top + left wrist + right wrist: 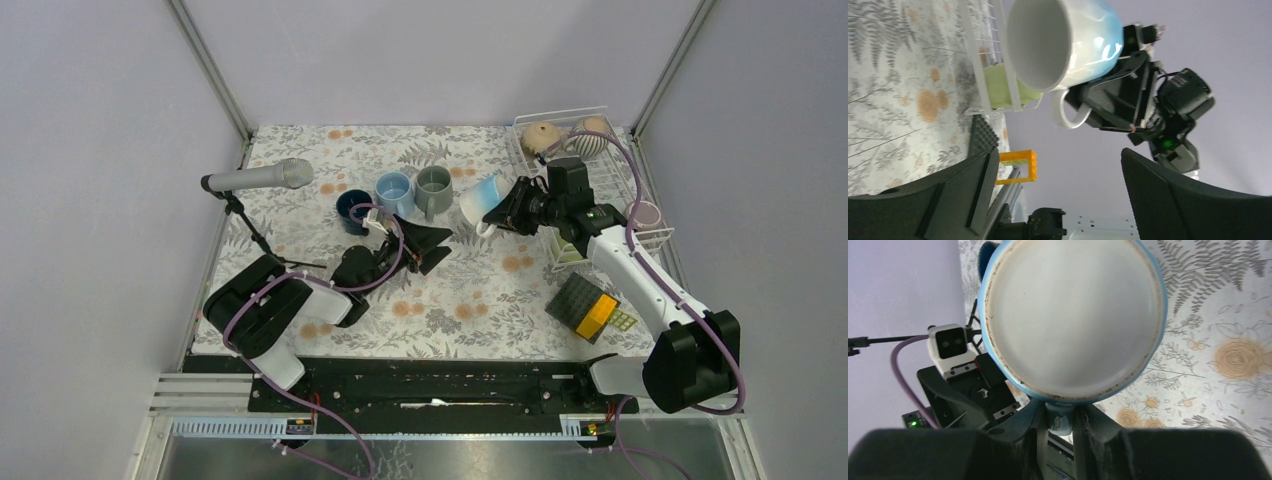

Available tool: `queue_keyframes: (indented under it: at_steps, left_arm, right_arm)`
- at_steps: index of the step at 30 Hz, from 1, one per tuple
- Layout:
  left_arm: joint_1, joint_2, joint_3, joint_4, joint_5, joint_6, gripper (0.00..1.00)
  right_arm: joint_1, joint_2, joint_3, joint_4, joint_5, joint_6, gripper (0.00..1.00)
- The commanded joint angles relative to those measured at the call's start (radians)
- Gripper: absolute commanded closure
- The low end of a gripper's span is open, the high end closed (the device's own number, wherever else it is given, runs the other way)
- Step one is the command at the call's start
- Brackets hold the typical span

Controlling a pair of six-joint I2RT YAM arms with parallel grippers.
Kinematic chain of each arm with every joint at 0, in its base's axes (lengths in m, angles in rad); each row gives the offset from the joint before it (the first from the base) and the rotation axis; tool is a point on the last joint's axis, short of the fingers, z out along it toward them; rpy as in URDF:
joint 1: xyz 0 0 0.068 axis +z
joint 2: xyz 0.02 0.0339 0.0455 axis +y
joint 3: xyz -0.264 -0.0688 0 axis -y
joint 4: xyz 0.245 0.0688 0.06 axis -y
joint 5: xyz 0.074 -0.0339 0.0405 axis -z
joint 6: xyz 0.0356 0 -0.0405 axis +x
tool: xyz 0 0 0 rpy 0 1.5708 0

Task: Unload the cups from the dish rack
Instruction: Place the cup at the center of the board.

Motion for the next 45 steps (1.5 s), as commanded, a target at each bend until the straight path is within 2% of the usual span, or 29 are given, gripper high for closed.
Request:
queue_keyframes:
  at_steps: [1, 11, 19, 31, 40, 45]
  left_arm:
    - [0.005, 0.002, 0.061, 0.152, 0.014, -0.049, 0.04]
    - [0.018, 0.016, 0.132, 0.087, -0.009, -0.068, 0.11]
    - [0.03, 0.031, 0.195, 0.097, 0.009, -0.068, 0.22]
    - [0.029, 0.056, 0.228, 0.181, 0.043, -0.102, 0.48]
    - [0.028, 0.039, 0.224, 0.185, 0.058, -0.118, 0.63]
    - [0.029, 0.022, 0.237, 0.166, 0.074, -0.096, 0.79]
  right_arm:
    - [0.011, -0.061, -0.009, 0.144, -0.096, 0.044, 1.0]
    - [0.024, -0.078, -0.017, 0.175, -0.165, 0.089, 1.0]
    - [0.026, -0.094, -0.027, 0.175, -0.207, 0.1, 1.0]
    - [0.03, -0.105, -0.067, 0.224, -0.322, 0.134, 1.0]
    - [0.03, -0.084, -0.095, 0.304, -0.379, 0.167, 1.0]
    - [0.03, -0.066, -0.112, 0.359, -0.399, 0.184, 1.0]
